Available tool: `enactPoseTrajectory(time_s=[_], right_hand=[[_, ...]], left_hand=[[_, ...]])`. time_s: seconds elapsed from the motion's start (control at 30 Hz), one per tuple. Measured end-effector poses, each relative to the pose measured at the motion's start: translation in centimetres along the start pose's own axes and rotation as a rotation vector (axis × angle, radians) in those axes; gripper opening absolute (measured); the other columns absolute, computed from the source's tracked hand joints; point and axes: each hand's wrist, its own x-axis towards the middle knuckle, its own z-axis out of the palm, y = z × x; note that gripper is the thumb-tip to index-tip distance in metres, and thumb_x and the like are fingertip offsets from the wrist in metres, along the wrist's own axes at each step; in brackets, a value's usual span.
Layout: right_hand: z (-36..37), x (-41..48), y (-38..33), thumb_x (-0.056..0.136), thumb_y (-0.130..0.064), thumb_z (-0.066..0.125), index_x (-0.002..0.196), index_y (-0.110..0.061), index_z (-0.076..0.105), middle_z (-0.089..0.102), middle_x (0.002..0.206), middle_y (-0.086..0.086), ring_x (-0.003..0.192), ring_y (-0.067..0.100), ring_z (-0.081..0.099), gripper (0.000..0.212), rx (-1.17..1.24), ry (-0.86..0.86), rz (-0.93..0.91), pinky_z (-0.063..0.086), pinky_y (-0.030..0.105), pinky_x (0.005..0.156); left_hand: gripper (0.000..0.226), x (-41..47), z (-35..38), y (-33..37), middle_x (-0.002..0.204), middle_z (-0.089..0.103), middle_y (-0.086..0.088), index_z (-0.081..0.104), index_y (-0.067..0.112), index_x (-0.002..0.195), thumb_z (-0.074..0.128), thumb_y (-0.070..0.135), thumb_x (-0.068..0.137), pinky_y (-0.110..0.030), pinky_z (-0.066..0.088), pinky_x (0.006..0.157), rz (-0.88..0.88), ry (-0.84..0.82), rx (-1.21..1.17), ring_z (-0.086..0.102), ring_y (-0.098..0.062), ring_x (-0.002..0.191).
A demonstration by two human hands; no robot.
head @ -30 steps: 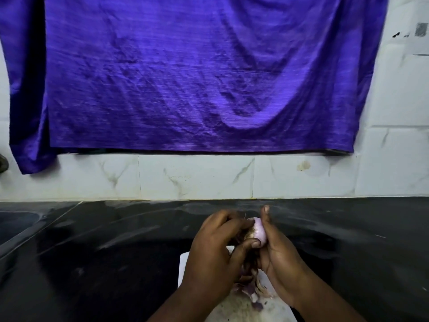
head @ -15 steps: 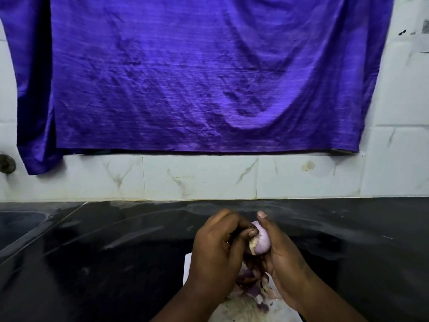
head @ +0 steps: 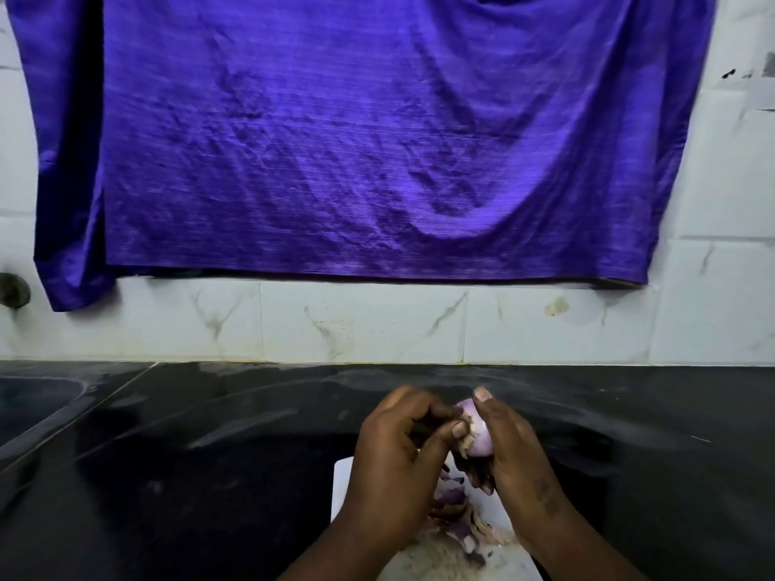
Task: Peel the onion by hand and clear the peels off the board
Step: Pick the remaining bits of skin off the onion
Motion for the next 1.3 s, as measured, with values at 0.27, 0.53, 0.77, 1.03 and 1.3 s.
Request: enactPoseTrajectory(time_s=[0.27,0.53,0.77,1.03,1.3], right_hand=[[-0.6,0.6,1.0,0.079,-0.059,0.059,0.059,-0.028,0.064,0.054,0.049,0.000,0.036,0.011,0.046,0.038,-0.108,-0.075,-0.078,0.036,0.018,0.037],[-1.4,1.7,1.3,0.102,-0.034,0.058,0.066,-0.015,0.075,0.066,0.061,0.010,0.053,0.022,0.061,0.043,0.027,0.205,-0.022,0.046,0.028,0.050],[-1.3,1.6,2.0,0.083,-0.054,0.071,0.079,0.006,0.069,0.057,0.048,0.007,0.037,0.010,0.053,0.060,0.061,0.054,0.017,0.038,0.017,0.036],[-1.4,1.4,2.5,0.081,-0.058,0.063,0.094,-0.031,0.073,0.072,0.085,-0.003,0.076,0.008,0.069,0.031,-0.070,-0.065,-0.076,0.052,0.017,0.061],[-0.9,0.5,2.6,0.101,-0.039,0.061,0.129,-0.024,0.059,0.070,0.116,-0.014,0.113,0.003,0.067,0.033,-0.126,-0.196,-0.114,0.053,0.016,0.088]], left_hand=[[0.015,0.5,-0.4,-0.4,0.087,0.073,-0.015,0.076,0.009,0.084,0.077,-0.006,0.087,-0.053,0.060,0.079,-0.174,-0.042,-0.258,0.072,-0.035,0.083],[0.022,-0.4,0.6,-0.5,0.085,0.069,0.011,0.072,0.034,0.081,0.075,0.014,0.089,-0.016,0.052,0.065,-0.110,-0.259,-0.049,0.066,-0.003,0.074],[0.031,-0.3,-0.4,-0.9,0.071,0.063,0.012,0.064,0.031,0.072,0.060,0.037,0.102,-0.014,0.040,0.059,-0.040,-0.185,0.257,0.063,-0.007,0.070],[0.043,-0.3,-0.5,-0.5,0.082,0.070,0.004,0.064,0.020,0.086,0.039,0.046,0.110,-0.044,0.054,0.074,-0.089,-0.178,0.236,0.068,-0.015,0.079],[0.043,-0.2,-0.3,-0.9,0.094,0.073,-0.007,0.067,0.016,0.098,0.040,0.047,0.110,-0.056,0.055,0.089,-0.339,-0.121,-0.008,0.070,-0.029,0.093]])
